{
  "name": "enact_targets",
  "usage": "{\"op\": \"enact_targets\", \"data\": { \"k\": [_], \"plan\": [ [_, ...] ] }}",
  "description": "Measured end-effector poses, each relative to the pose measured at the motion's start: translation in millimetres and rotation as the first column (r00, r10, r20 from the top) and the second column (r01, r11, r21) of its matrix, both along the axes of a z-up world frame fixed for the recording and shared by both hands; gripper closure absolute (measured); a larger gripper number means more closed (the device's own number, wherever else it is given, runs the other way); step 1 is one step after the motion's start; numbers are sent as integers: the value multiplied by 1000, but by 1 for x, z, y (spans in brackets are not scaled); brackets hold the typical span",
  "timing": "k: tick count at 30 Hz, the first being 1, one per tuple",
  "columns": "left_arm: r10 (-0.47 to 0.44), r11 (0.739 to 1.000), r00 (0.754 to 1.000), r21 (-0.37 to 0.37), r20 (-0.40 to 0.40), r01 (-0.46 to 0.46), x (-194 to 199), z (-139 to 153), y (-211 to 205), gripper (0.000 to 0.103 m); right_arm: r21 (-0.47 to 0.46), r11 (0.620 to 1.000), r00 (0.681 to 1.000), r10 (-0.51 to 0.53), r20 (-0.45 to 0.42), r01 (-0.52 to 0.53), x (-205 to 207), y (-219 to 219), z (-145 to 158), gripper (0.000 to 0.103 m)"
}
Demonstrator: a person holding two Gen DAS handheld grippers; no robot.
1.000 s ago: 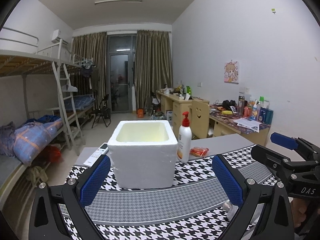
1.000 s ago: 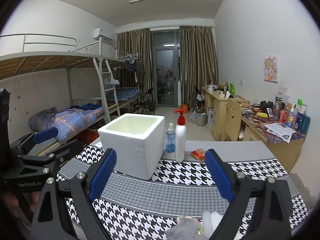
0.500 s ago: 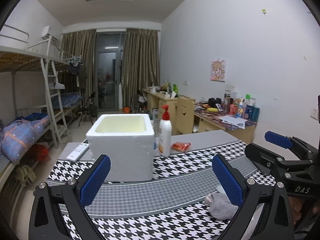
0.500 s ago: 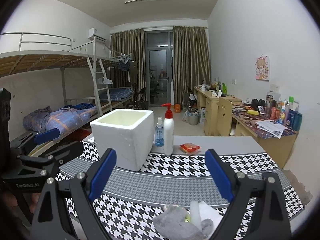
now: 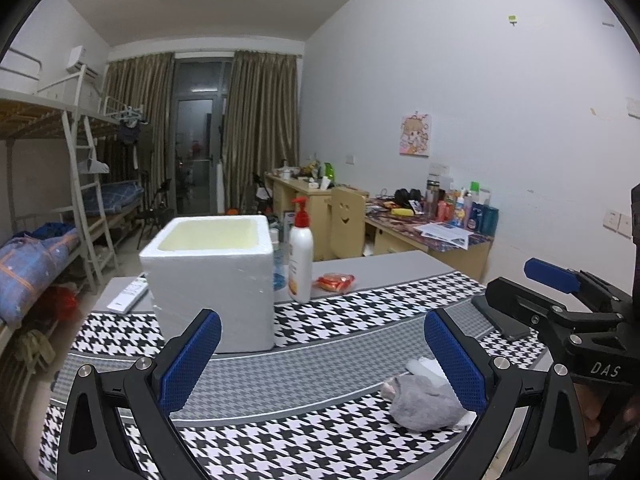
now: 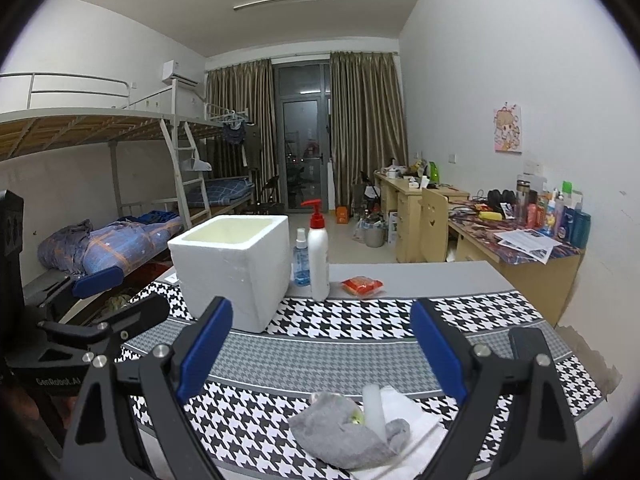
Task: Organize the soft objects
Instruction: 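Lower both grippers toward the grey sock on the white cloth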
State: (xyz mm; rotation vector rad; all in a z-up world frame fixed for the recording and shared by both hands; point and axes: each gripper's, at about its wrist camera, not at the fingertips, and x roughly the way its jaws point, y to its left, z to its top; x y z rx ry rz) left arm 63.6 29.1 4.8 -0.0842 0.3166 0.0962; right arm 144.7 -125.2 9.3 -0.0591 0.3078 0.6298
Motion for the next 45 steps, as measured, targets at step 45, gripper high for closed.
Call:
{"op": "enact_targets", "data": {
  "k": [45],
  "plan": [
    [-183, 983, 967, -50, -179, 177, 46, -59, -48, 1, -51, 984, 978, -177, -110, 172, 16, -55, -45, 9]
  ]
}}
